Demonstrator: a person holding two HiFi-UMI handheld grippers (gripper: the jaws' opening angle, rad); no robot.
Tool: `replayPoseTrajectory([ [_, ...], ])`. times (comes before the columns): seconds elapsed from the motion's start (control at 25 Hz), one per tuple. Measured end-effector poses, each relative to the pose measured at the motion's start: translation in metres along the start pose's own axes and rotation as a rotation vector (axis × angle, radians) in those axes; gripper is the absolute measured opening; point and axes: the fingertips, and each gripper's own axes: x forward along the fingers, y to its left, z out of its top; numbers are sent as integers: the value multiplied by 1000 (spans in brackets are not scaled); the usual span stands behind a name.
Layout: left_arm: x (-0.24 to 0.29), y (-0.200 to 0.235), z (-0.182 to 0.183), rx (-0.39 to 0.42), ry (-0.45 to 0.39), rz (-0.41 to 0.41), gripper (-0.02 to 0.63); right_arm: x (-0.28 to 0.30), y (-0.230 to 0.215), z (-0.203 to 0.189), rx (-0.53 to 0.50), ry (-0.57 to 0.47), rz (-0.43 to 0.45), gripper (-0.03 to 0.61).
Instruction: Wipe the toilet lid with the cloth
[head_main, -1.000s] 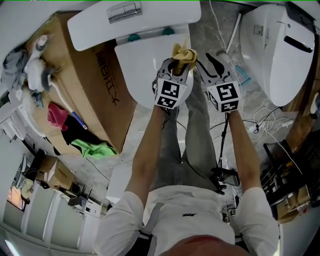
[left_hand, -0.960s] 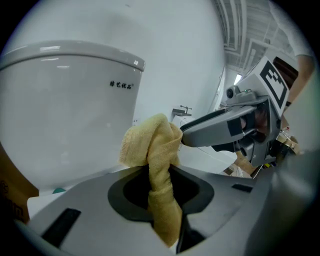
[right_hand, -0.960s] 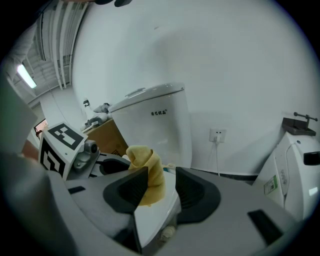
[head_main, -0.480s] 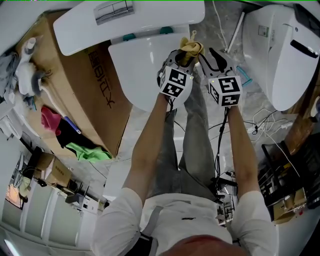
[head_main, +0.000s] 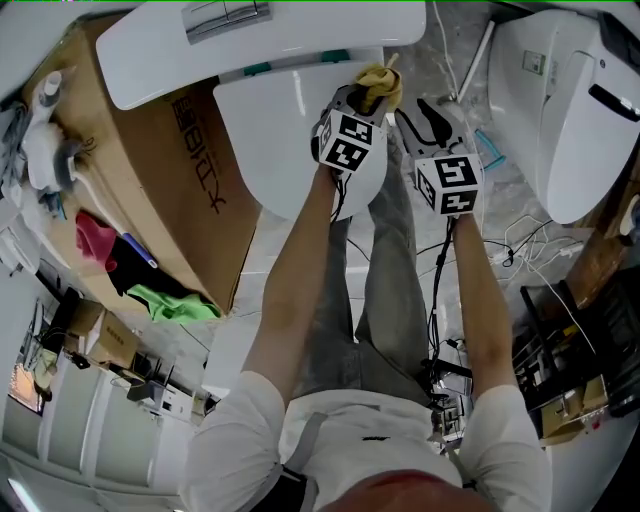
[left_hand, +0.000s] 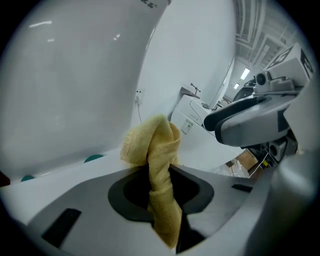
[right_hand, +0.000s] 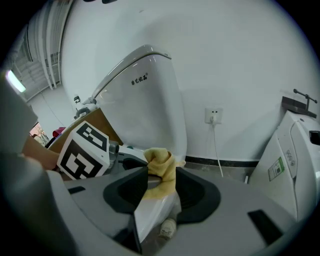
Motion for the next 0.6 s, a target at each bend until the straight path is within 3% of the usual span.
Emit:
replayPoseTrajectory([
  [0.2, -5, 4, -3, 13, 3, 15, 104, 7, 8, -3, -1, 17, 2, 189],
  [0.6, -31, 31, -21, -43, -14, 54, 104, 20, 36, 2, -31, 32, 21, 189],
])
